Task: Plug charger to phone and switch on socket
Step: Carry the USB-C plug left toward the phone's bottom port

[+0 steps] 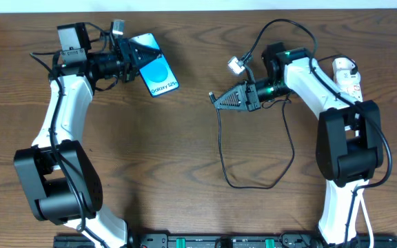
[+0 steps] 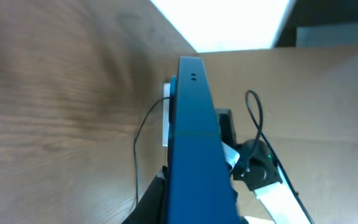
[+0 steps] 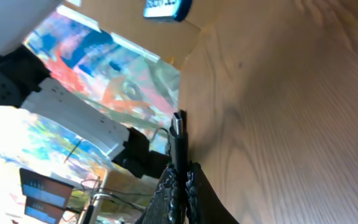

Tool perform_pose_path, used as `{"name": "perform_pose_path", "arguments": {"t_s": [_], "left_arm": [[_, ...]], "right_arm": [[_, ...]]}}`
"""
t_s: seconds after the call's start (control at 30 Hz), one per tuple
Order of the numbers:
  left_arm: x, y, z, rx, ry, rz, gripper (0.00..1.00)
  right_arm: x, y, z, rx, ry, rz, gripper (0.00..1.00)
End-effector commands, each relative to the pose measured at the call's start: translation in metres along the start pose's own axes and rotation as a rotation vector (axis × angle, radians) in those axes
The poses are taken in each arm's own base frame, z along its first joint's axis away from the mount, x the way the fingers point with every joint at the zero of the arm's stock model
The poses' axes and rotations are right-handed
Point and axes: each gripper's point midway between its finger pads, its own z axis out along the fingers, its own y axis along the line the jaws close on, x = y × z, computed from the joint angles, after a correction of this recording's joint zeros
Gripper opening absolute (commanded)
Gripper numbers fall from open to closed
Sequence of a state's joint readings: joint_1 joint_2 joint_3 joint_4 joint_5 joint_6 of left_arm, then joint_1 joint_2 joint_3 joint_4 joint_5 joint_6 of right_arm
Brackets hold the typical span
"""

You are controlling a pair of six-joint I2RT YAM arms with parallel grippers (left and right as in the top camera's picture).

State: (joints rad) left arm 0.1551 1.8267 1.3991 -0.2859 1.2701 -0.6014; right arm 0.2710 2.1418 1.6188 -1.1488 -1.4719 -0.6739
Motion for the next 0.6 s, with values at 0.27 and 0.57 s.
{"name": "perform_pose_path", "arguments": {"t_s": [0.27, 0.57], "left_arm": [[0.000, -0.026, -0.001, 0.060, 0.013, 0.052, 0.07], [-0.007, -0.033, -0.002, 0.075, -0.007, 0.073, 0.07]], "right_arm": [[-0.027, 0.011, 0.019, -0.093, -0.016, 0.010, 0.02], [-0.051, 0.005, 0.038, -0.062, 0.012, 0.021, 0.02]]}}
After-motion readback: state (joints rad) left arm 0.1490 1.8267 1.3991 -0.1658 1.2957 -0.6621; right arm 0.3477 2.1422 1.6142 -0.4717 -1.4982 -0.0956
